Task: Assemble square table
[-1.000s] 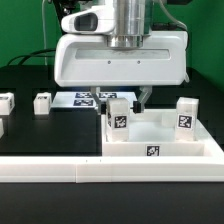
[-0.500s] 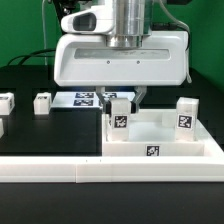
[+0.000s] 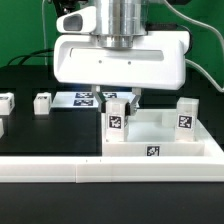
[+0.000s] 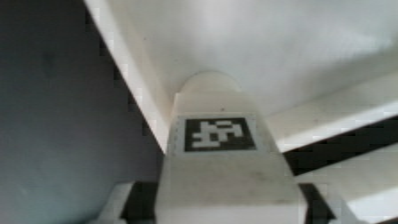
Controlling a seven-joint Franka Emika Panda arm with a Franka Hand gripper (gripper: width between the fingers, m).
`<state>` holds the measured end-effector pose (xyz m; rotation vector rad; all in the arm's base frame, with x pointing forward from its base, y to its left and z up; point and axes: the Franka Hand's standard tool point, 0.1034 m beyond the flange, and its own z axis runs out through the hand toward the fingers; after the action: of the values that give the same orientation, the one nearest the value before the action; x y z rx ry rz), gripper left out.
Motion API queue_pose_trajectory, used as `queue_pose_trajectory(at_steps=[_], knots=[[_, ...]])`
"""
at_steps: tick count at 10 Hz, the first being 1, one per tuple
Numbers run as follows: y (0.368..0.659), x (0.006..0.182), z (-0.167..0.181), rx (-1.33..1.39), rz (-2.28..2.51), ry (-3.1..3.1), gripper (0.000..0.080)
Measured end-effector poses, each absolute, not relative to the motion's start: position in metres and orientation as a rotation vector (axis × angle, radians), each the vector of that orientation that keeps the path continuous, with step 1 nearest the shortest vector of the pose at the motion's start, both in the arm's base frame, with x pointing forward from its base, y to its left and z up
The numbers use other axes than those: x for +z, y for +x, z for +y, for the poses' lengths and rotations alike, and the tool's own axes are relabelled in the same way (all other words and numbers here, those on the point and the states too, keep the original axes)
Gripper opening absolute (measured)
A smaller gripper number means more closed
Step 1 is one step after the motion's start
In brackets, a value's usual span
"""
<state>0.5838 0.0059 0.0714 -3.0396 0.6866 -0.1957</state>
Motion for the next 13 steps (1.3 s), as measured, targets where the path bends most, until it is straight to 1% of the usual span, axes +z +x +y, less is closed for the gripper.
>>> queue_pose_trajectory(at_steps=[3, 7, 9, 12, 13], knots=[[0.5831, 0.0716, 0.0061, -0.187, 1.220, -2.846, 0.0291], [0.5820, 0.0716, 0.0059, -0.181, 1.754, -2.541, 0.0291], [0.5818, 0.0717, 0.0051, -0.169, 1.911, -2.417, 0.0291], [0.5818, 0.0718, 0.0055, -0.162, 1.973, -2.355, 0.0291], [0.5818, 0.0717, 0.0057, -0.162, 1.959, -2.367, 0.0384]])
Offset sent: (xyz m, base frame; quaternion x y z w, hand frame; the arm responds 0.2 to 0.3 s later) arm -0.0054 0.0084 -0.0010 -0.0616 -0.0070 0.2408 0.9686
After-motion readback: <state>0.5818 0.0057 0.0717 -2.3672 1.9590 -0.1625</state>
